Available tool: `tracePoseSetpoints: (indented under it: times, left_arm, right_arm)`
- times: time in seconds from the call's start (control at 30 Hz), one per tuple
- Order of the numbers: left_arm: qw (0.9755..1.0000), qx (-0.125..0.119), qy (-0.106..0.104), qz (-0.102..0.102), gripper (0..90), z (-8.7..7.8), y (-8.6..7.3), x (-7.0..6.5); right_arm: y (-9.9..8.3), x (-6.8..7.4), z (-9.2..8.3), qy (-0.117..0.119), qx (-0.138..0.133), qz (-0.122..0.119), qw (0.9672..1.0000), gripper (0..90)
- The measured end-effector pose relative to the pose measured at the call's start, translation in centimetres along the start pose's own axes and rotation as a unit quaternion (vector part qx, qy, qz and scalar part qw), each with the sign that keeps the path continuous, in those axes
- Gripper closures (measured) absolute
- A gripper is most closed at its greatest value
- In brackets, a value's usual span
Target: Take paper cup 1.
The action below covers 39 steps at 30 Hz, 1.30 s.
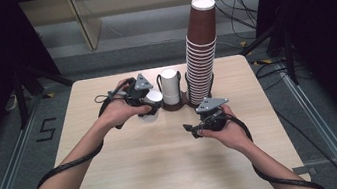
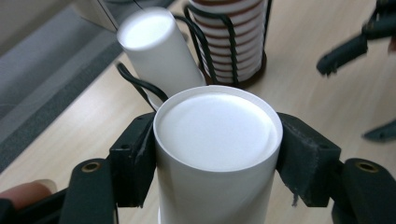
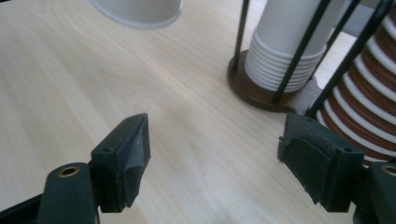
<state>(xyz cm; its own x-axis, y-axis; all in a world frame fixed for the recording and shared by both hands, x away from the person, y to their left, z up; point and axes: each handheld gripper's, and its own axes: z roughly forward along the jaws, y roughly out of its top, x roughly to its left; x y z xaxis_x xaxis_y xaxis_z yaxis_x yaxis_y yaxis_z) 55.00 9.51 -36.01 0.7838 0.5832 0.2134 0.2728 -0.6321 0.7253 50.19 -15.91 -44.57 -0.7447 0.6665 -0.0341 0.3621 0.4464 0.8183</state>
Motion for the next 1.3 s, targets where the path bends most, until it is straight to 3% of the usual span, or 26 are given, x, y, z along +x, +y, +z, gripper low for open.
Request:
tracePoseSetpoints:
  times: [0.2,0.3,0.43,0.5,0.57,0.7,0.93,1.07,1.1,1.13,1.17,1.2,1.3]
  left_arm:
    - [0.9989,0.036,-0.016,0.025,33.6,1.3,-0.9,-1.3]
    - [0.997,0.053,-0.023,0.052,33.6,1.8,-1.2,-2.2]
    - [0.9962,0.057,-0.025,0.061,33.6,2.0,-1.3,-2.6]
    - [0.996,0.057,-0.03,0.061,33.6,2.1,-1.3,-2.8]
    - [0.9958,0.058,-0.037,0.061,33.6,2.1,-1.2,-2.8]
    - [0.9969,0.048,-0.041,0.048,33.6,2.2,-1.1,-2.9]
    - [0.9971,0.03,-0.062,0.034,33.7,2.4,-0.5,-3.6]
    - [0.9979,-0.002,-0.065,0.007,33.6,2.7,-0.1,-3.8]
    - [0.9977,-0.012,-0.067,-0.001,33.7,2.7,-0.1,-3.8]
    - [0.9973,-0.021,-0.069,-0.013,33.6,2.8,0.0,-3.9]
    - [0.997,-0.03,-0.069,-0.02,33.6,2.9,0.0,-3.9]
    - [0.9966,-0.038,-0.068,-0.027,33.7,3.1,0.0,-3.9]
    - [0.9944,-0.058,-0.069,-0.055,33.6,3.5,0.1,-4.1]
  right_arm:
    - [-0.4,0.2,-0.1,0.014,0.012,-0.012,0.9998,25.1]
    - [-0.6,0.1,-0.1,0.031,0.019,-0.027,0.999,25.1]
    - [-0.8,0.2,-0.2,0.033,0.027,-0.016,0.999,25.1]
    - [-0.8,0.0,-0.1,0.032,0.025,-0.031,0.9987,25.1]
    - [-0.9,0.1,-0.1,0.038,0.03,-0.031,0.9983,25.1]
    - [-1.0,0.6,0.1,0.041,0.037,-0.021,0.9982,25.1]
    - [-0.5,1.1,0.8,0.052,0.02,-0.025,0.9981,24.9]
    - [0.0,1.2,0.9,0.056,-0.002,-0.003,0.9984,23.9]
    - [0.0,1.2,1.0,0.053,-0.012,0.012,0.9985,23.9]
    - [0.1,0.9,1.0,0.05,-0.018,0.008,0.9985,23.6]
    - [0.1,0.9,0.9,0.05,-0.021,0.025,0.9982,23.6]
    - [0.2,0.7,0.9,0.046,-0.034,0.023,0.9981,23.6]
    - [0.4,0.5,0.8,0.048,-0.047,0.06,0.9959,22.8]
